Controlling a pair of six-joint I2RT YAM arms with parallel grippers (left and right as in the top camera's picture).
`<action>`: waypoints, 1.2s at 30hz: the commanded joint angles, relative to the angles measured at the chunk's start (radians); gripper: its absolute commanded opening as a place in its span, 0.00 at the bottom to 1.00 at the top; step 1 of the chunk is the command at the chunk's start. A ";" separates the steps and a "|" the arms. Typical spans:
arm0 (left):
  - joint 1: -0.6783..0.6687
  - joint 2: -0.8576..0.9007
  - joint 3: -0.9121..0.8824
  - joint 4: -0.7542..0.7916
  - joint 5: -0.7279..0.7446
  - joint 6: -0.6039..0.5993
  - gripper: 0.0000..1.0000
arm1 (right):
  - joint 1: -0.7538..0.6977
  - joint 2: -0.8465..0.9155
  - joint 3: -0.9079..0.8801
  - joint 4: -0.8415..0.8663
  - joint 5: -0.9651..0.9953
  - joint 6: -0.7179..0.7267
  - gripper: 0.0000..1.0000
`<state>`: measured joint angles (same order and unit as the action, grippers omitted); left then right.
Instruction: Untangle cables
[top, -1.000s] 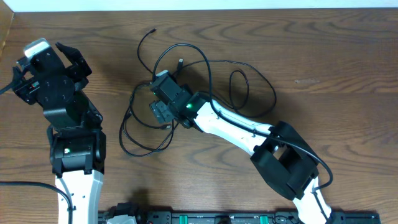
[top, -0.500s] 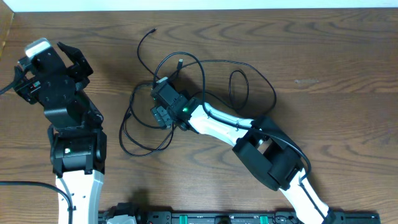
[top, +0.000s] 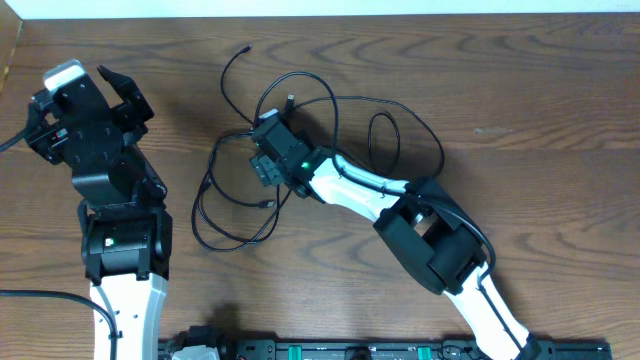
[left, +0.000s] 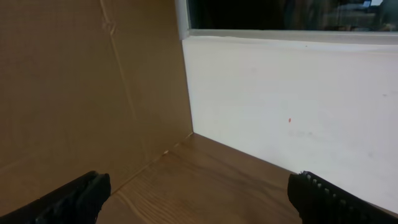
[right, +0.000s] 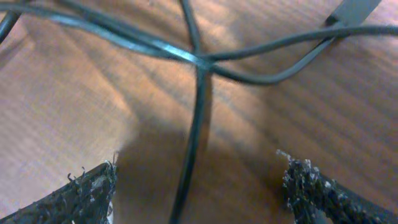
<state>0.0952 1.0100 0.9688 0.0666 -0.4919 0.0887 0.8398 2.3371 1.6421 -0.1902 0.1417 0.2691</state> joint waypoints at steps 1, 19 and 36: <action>-0.003 -0.010 0.004 0.001 0.013 -0.016 0.96 | -0.018 0.095 -0.021 -0.020 -0.038 0.007 0.78; -0.003 -0.012 0.004 -0.006 0.013 -0.024 0.96 | -0.014 0.164 -0.021 0.007 -0.090 0.007 0.70; -0.003 -0.018 0.004 -0.006 0.012 -0.023 0.96 | -0.001 0.148 -0.021 -0.122 -0.223 0.003 0.04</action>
<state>0.0952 1.0096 0.9688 0.0593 -0.4770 0.0776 0.8253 2.3783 1.7020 -0.2214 0.0441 0.2554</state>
